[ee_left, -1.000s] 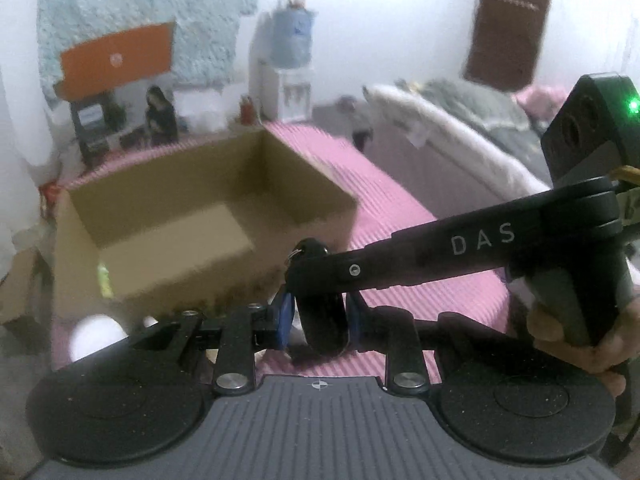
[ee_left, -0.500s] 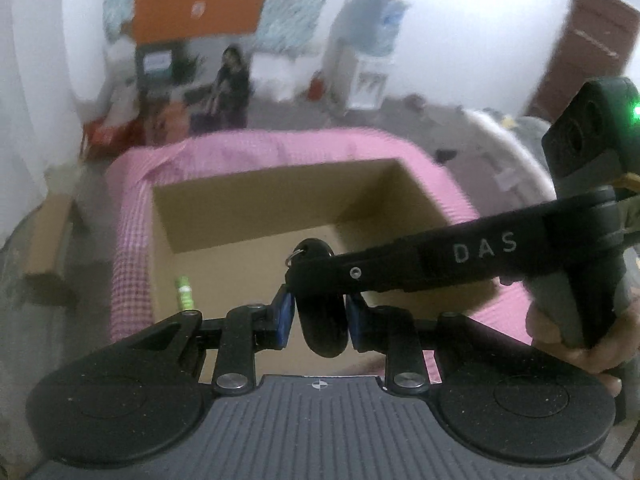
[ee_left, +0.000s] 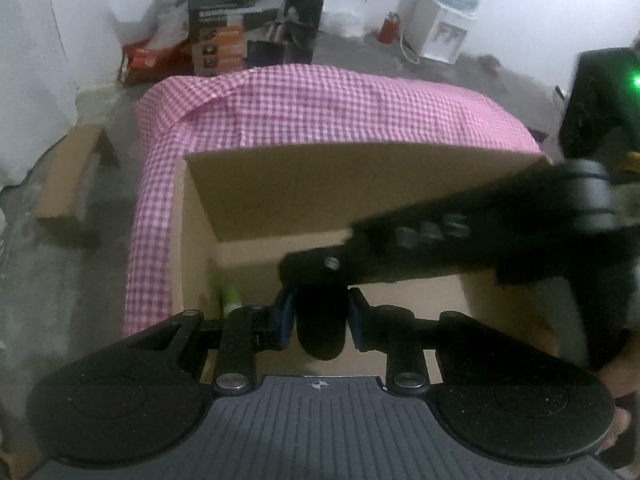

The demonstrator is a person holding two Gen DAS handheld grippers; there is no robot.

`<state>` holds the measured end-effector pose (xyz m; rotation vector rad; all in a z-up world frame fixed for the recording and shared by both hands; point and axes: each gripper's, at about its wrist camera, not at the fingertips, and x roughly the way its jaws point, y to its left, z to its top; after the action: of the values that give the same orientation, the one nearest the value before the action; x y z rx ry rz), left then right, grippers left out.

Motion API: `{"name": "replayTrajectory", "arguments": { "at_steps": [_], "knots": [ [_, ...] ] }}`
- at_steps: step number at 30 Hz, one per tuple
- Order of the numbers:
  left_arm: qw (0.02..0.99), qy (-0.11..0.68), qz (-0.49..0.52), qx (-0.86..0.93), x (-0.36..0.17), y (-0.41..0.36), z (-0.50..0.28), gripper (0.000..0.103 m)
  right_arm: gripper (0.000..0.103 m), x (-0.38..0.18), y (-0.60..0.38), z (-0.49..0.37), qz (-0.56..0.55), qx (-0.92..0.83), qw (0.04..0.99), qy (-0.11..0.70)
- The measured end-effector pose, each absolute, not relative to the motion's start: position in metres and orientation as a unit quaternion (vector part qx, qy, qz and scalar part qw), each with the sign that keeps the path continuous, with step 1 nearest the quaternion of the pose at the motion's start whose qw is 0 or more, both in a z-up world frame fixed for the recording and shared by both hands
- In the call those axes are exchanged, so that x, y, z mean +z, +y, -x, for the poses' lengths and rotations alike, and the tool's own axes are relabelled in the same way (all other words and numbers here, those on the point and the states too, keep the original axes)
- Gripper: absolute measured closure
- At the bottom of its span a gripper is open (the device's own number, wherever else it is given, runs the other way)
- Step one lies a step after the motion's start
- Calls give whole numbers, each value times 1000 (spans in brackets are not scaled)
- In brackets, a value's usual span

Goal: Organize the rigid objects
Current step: 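Carry the black fob with the right gripper into the box, then open the right gripper to release the fob in the box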

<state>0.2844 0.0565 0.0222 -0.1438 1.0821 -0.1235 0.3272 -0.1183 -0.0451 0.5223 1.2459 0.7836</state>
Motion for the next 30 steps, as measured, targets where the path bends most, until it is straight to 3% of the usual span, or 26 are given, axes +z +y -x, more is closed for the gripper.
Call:
{"name": "replayTrajectory", "arguments": {
  "at_steps": [3,7,11,19,30],
  "knots": [
    [856,511,59,-50,23,52,-286,71,82,-53,-107,-342,-229,346,713,566],
    [863,499,61,-56,28,50,-283,56,82,-59,-102,-349,-237,343,706,573],
    [872,482,54,-57,37,45,-273,48,81,-59,-102,-346,-236,348,706,570],
    [889,450,53,-60,60,48,-253,47,81,-44,-114,-334,-243,347,716,555],
    [914,390,48,-99,105,37,-182,42,81,26,-183,-260,-255,385,746,479]
  ]
}}
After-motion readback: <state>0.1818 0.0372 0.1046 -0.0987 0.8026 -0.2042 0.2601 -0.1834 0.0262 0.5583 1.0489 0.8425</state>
